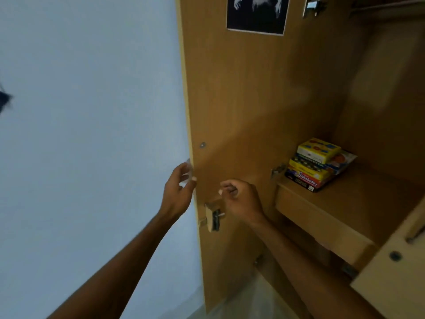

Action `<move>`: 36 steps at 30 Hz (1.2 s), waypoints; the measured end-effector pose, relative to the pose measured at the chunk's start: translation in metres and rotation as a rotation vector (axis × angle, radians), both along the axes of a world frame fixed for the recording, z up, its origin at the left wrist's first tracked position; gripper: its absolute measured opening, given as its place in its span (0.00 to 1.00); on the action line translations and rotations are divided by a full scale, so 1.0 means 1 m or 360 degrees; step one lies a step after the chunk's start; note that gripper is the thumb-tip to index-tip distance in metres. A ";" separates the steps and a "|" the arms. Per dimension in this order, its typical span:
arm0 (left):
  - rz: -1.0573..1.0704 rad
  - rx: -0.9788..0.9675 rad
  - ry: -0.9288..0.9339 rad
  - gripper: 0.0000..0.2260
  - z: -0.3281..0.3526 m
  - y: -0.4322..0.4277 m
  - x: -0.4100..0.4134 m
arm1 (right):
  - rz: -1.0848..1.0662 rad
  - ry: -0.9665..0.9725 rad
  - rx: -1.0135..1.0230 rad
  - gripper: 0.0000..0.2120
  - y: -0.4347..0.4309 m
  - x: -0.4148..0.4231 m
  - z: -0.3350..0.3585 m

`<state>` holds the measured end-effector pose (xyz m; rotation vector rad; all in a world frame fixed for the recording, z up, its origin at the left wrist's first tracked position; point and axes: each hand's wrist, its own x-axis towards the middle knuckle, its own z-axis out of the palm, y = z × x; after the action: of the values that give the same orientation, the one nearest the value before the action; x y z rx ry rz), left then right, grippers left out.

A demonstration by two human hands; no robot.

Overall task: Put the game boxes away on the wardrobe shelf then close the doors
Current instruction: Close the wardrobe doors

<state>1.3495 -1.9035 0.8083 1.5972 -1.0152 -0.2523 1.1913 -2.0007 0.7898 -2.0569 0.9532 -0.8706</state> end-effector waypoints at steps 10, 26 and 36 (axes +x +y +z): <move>-0.0553 -0.0200 0.0179 0.11 0.003 -0.001 0.009 | -0.0283 -0.0104 0.0073 0.13 0.038 -0.009 -0.007; -0.1324 -0.0068 -0.0024 0.06 0.002 -0.083 -0.169 | -0.1556 0.0058 -0.0351 0.17 0.053 -0.167 -0.010; -0.1442 -0.0057 -0.0097 0.05 -0.006 -0.158 -0.262 | -0.1788 0.0451 -0.0639 0.34 -0.006 -0.265 -0.007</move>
<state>1.0872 -2.0614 0.8025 1.0206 -1.7329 -0.7896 0.9267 -2.0068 0.7830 -1.8870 2.3427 -1.4093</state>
